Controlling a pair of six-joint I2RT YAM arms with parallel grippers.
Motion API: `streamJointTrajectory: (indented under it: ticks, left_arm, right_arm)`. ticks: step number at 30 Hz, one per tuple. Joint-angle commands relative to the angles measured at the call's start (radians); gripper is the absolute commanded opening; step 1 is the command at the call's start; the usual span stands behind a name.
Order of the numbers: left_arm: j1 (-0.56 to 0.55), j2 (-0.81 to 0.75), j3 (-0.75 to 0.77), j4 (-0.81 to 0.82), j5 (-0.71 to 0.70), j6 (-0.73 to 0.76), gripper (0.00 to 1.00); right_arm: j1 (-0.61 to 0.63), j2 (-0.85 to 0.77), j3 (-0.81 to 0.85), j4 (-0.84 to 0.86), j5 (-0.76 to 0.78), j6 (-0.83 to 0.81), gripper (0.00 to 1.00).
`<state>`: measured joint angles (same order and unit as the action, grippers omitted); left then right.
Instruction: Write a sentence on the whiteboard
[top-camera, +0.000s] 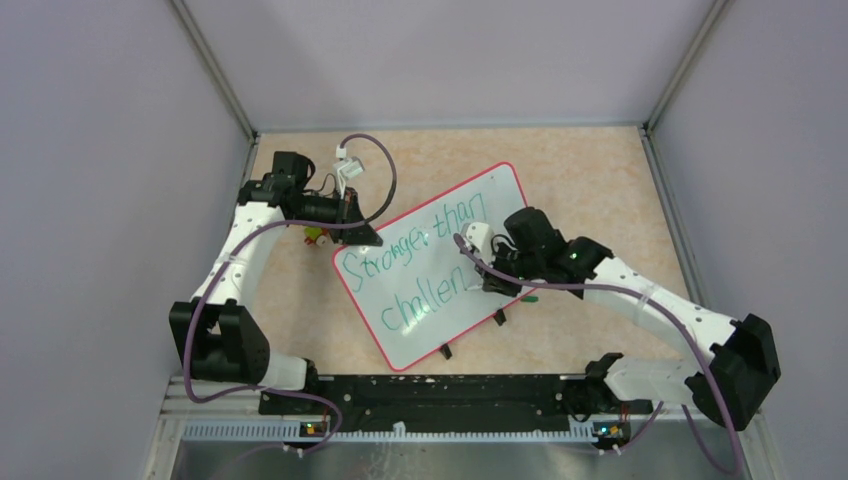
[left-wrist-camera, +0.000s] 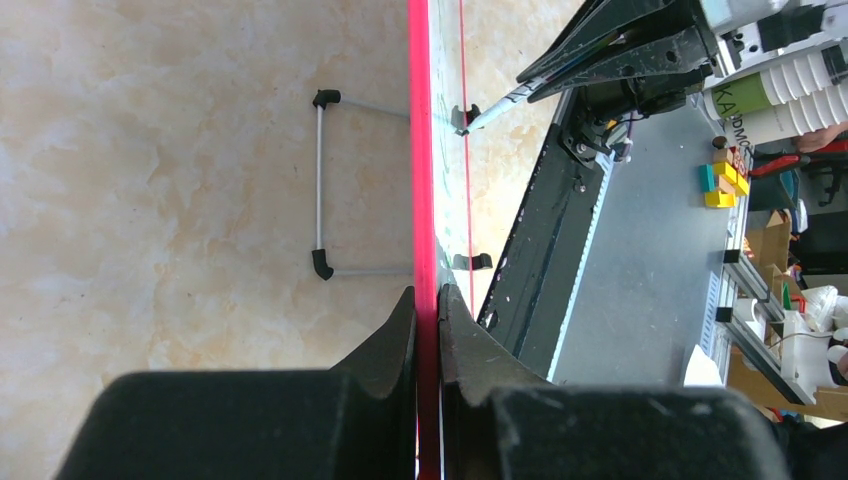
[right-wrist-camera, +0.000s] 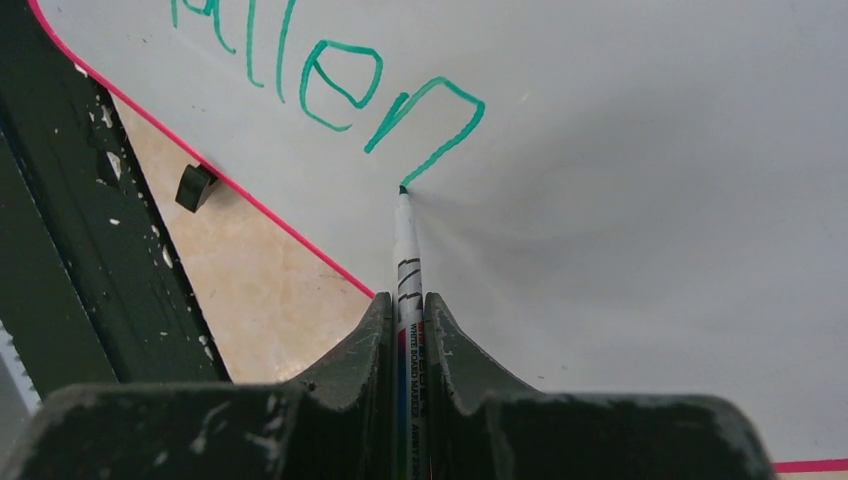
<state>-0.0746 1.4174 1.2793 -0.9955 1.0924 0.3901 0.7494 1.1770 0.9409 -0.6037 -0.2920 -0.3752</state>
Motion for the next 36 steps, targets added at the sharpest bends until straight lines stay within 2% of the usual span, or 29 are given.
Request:
streamJointTrajectory:
  ticks: [1,10,20,36]
  left_arm:
    - [-0.021,-0.014,0.026,0.041,-0.025,0.072,0.0]
    - [-0.021,-0.012,0.028,0.042,-0.022,0.07,0.0]
    - [-0.021,-0.017,0.025,0.04,-0.019,0.072,0.0]
    - [-0.021,-0.018,0.025,0.041,-0.016,0.07,0.0]
  right_arm:
    - [-0.013,-0.01,-0.021,0.002,-0.008,-0.025,0.0]
    - [-0.013,-0.046,0.031,-0.018,-0.082,0.038,0.0]
    - [-0.069,-0.059,0.037,0.004,-0.024,0.059,0.0]
    - [-0.084,-0.024,0.086,0.036,0.047,0.068,0.0]
